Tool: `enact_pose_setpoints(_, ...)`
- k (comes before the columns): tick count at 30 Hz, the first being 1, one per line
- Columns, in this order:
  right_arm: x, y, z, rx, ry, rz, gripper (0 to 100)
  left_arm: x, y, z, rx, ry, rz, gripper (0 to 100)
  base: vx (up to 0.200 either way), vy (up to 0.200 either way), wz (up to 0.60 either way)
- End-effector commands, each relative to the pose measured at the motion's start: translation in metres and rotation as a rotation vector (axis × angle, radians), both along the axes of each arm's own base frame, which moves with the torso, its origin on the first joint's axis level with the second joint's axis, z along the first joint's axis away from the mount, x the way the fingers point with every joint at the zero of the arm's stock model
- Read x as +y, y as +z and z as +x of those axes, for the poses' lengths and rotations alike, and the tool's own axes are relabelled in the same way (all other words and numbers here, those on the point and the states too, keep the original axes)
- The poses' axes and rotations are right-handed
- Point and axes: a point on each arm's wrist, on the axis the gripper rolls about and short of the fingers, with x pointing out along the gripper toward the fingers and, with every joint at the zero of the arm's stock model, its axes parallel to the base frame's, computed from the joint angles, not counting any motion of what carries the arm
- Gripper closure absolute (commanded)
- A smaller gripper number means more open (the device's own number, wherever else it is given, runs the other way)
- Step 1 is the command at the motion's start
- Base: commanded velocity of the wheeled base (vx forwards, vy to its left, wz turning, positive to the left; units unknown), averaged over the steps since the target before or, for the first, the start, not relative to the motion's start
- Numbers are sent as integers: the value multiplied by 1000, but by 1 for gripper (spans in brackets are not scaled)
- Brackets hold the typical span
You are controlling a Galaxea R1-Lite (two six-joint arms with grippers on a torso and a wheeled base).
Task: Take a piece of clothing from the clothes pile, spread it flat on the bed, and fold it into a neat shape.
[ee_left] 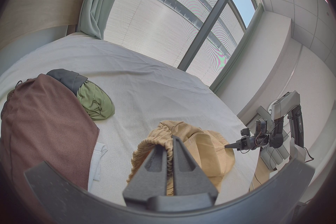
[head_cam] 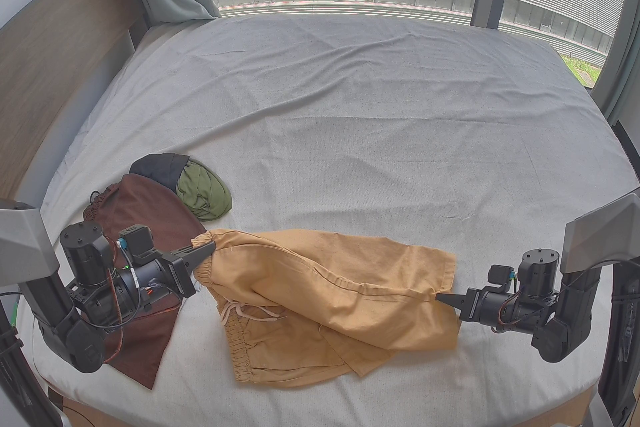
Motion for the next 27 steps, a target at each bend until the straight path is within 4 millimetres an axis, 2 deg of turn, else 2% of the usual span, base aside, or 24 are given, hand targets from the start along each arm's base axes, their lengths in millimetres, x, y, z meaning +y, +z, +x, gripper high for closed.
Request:
enact_pose_setpoints(1,-3,7,-1,-17,-5,5,100,1,-1,2,1,4,0,100,0,0,0)
enact_pose_setpoints(6,-9,25,-9,-49,20,36,100,2,-2,4,3,12,0,100,0,0,0)
enact_pose_setpoints(10,-21,44,-24,-68,115,101,100,4,-4,6,7,22,2,100,0,0,0)
enact_pose_setpoints(16,-28,45,-30,-57,165,131,100,4,-5,8,7,25,2,100,0,0,0)
enact_pose_setpoints(27,-25,43,-29,-52,204,143,100,4,-4,7,4,22,1,100,0,0,0)
